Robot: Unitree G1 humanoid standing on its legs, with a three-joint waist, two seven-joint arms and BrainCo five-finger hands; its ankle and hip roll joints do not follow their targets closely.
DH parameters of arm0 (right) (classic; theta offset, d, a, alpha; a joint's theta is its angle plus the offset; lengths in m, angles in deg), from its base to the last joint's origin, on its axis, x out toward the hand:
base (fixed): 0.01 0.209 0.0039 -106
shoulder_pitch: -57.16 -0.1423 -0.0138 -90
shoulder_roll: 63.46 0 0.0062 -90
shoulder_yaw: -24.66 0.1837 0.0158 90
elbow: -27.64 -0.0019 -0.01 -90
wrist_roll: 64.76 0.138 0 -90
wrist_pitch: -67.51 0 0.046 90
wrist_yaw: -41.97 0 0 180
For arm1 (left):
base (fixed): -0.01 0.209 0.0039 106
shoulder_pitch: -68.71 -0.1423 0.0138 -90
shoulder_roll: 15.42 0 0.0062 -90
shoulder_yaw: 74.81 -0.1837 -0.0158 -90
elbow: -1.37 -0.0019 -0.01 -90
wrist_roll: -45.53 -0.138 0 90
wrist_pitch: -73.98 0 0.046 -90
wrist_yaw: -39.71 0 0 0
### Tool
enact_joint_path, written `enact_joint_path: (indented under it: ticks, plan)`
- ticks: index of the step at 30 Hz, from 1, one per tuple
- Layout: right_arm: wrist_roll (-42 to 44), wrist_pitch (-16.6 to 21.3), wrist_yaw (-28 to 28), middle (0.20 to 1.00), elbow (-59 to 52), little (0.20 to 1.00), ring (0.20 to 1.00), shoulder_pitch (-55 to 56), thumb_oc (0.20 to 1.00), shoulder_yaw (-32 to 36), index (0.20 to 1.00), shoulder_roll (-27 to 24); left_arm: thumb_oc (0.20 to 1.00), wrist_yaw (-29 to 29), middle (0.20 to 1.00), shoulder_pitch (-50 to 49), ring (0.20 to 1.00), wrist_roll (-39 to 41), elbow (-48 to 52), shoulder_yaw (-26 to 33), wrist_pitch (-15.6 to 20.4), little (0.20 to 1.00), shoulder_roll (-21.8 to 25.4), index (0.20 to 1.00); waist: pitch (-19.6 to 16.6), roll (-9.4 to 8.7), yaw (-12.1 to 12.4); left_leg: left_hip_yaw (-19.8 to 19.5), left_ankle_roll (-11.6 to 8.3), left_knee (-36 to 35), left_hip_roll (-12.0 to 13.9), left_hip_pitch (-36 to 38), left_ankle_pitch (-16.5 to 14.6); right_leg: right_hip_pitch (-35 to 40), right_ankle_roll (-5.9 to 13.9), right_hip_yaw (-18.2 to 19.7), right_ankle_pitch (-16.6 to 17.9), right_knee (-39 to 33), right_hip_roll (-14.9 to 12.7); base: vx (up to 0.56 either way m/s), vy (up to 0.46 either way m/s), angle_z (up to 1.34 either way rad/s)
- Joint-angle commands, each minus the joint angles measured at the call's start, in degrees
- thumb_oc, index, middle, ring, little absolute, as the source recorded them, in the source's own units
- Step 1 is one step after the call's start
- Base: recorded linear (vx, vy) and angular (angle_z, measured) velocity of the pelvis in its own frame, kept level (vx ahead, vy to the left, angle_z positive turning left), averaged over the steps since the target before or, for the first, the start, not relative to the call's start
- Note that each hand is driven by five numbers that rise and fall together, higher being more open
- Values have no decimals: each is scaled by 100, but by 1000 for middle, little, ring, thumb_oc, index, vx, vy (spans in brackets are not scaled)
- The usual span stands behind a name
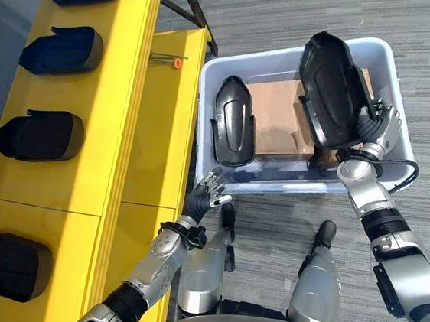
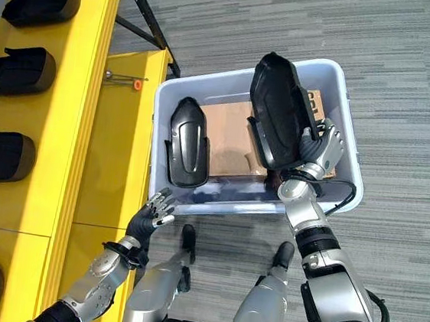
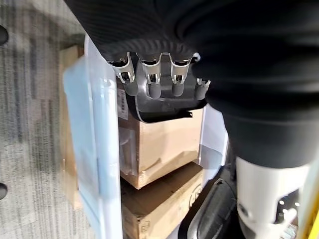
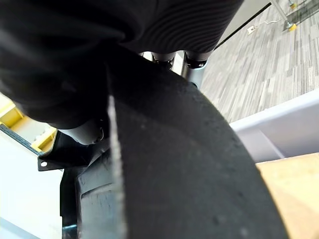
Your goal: Move parts from the plastic box to the shelf.
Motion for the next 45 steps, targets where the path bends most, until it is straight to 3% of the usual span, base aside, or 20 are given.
enact_joint_path:
  ticks: [1, 7, 13, 17, 19, 22, 26, 34, 37, 39, 41, 43, 44, 45]
  plan:
    - [139, 146, -29, 200, -344, 200, 200, -292, 200, 11, 200, -168, 1000, 47, 1000, -22, 1000, -270, 269, -184, 181, 1000, 126, 1000, -259, -130, 165, 88, -71, 458, 236, -63, -237, -93, -258, -38, -388, 687, -53, 127, -10, -8]
    - [1426, 580, -1100, 200, -670, 200, 200, 53, 200, 50, 200, 69, 1000, -102, 1000, -202, 1000, -299, 274, -4, 66, 1000, 173, 1000, -426, -225, 140, 100, -80, 387, 274, 149, -245, 106, -262, -7, -383, 594, -13, 84, -38, -1]
    - [2593, 986, -2232, 200, -1675, 200, 200, 790, 200, 29, 200, 549, 1000, -190, 1000, -468, 1000, -537, 309, 144, 11, 1000, 117, 1000, -651, -444, 44, 159, -128, 230, 376, 393, -186, 342, -278, 54, -362, 412, 90, 73, -50, -6]
    - [2806, 946, -2857, 200, -2680, 200, 200, 1674, 200, -400, 200, 915, 1000, -212, 1000, -854, 1000, -825, 301, 361, -145, 1000, 67, 1000, -1227, -822, 44, 211, -161, -9, 520, 816, -136, 845, -274, 30, -315, 66, 238, 164, -135, -10]
    - [3026, 719, -3034, 200, -3053, 200, 200, 1920, 200, -564, 200, 895, 1000, -105, 1000, -877, 1000, -922, 328, 324, -60, 1000, 75, 1000, -1493, -944, 73, 157, -204, -121, 594, 970, -100, 1122, -282, -80, -330, -83, 317, 128, -47, -2]
    - [3096, 608, -3050, 200, -3101, 200, 200, 2004, 200, -630, 200, 904, 1000, -186, 1000, -878, 1000, -760, 390, 354, -59, 1000, 54, 1000, -1569, -977, 94, 140, -192, -130, 583, 1014, -112, 1197, -288, -117, -337, -110, 336, 39, 37, 1]
    - [3501, 621, -3391, 200, -3149, 200, 200, 2023, 200, -738, 200, 985, 1000, 385, 1000, -831, 1000, -1021, 316, 432, -225, 1000, 36, 1000, -1704, -1054, 229, 56, -174, -126, 555, 1044, -131, 1343, -294, -271, -353, -175, 361, 16, 84, 9]
    - [4298, 385, -3867, 200, -3700, 200, 200, 1995, 200, -1027, 200, 1092, 1000, 182, 1000, -906, 1000, -1270, 339, 484, -249, 1000, 101, 1000, -1868, -1124, 532, -102, -63, -130, 343, 993, -236, 1510, -149, -658, -276, -278, 198, -38, 162, 18]
    - [4700, 285, -3960, 200, -3838, 200, 200, 2051, 200, -1115, 200, 1170, 1000, 135, 1000, -866, 1000, -1263, 453, 486, -413, 1000, 171, 1000, -1941, -1149, 619, -106, 30, -130, 186, 968, -309, 1557, -52, -785, -194, -347, 129, -44, 134, 17]
    - [5179, 358, -4110, 200, -3802, 200, 200, 2162, 200, -1246, 200, 1344, 1000, 236, 1000, -767, 1000, -1282, 552, 434, -569, 1000, 297, 1000, -1997, -1182, 770, -135, 195, -130, -86, 894, -456, 1578, 47, -947, -78, -375, -2, -75, -16, 17]
    - [5143, 459, -3972, 200, -3794, 200, 200, 2248, 200, -1284, 200, 1359, 1000, 275, 1000, -688, 1000, -1311, 528, 394, -687, 1000, 323, 1000, -2048, -1165, 711, -434, 279, -130, -184, 819, -505, 1463, 17, -605, -81, -377, 67, -39, -163, 22]
    - [5079, 651, -3736, 200, -3818, 200, 200, 2353, 200, -1352, 200, 1317, 1000, 140, 1000, -603, 1000, -1063, 455, 348, -892, 1000, 332, 1000, -2140, -1160, 566, -945, 358, -130, -249, 655, -501, 1282, -93, 66, -281, -305, 394, -22, -241, 58]
    - [5024, 709, -3550, 200, -3886, 200, 200, 2460, 200, -1308, 200, 1242, 1000, 25, 1000, -581, 1000, -1085, 377, 282, -938, 1000, 325, 1000, -2175, -1158, 461, -1351, 383, -130, -308, 569, -462, 1219, -233, 605, -469, -165, 693, -3, -285, 121]
    - [5051, 692, -3555, 200, -3877, 200, 200, 2492, 200, -1244, 200, 1197, 1000, -25, 1000, -603, 1000, -1171, 365, 262, -951, 1000, 328, 1000, -2169, -1163, 435, -1567, 368, -130, -320, 528, -416, 1214, -319, 793, -567, -98, 839, -22, -268, 228]
